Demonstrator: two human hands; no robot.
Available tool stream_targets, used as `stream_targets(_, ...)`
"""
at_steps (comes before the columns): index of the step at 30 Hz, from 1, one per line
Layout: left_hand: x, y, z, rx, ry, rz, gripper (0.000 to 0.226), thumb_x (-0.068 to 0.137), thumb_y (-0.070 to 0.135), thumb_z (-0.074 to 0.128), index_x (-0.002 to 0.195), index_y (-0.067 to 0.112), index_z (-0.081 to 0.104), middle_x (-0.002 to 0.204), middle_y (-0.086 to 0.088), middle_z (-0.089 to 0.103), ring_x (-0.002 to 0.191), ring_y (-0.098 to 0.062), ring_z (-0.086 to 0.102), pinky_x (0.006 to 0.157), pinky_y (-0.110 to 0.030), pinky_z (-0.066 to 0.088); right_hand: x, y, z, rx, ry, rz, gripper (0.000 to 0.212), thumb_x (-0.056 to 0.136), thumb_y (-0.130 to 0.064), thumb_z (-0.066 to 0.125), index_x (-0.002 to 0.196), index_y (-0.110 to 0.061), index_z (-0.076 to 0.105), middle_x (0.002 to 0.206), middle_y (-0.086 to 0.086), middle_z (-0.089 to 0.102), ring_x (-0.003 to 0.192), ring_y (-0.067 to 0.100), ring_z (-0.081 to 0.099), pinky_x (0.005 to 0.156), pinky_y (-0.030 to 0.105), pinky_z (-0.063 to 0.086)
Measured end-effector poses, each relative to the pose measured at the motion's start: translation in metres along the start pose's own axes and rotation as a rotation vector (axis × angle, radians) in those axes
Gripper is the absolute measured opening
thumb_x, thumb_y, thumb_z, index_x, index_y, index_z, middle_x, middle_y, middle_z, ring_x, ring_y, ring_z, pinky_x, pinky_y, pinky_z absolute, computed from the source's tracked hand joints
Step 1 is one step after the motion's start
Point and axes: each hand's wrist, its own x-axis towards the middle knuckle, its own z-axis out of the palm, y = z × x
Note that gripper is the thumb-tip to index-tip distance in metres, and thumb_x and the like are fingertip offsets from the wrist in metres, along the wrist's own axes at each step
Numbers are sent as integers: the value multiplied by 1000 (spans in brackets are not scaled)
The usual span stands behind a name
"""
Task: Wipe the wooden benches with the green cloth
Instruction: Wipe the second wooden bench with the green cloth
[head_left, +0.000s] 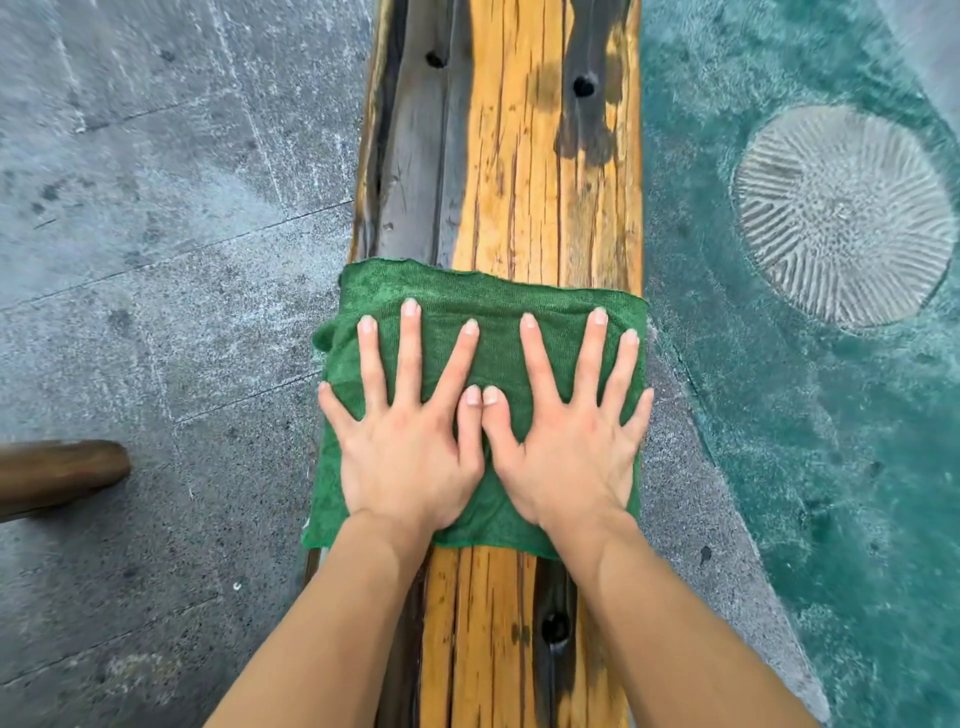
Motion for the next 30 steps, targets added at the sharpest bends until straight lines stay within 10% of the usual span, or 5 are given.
stream_targets(30, 127, 14, -23, 12, -18, 2, 64, 103, 53, 26, 163, 53, 3, 176, 3, -5, 162, -34, -5, 112, -80, 23, 124, -16, -26, -37, 10, 39, 77, 95, -78, 20, 164, -51, 0, 175, 13, -12, 158, 45, 3, 109, 75, 26)
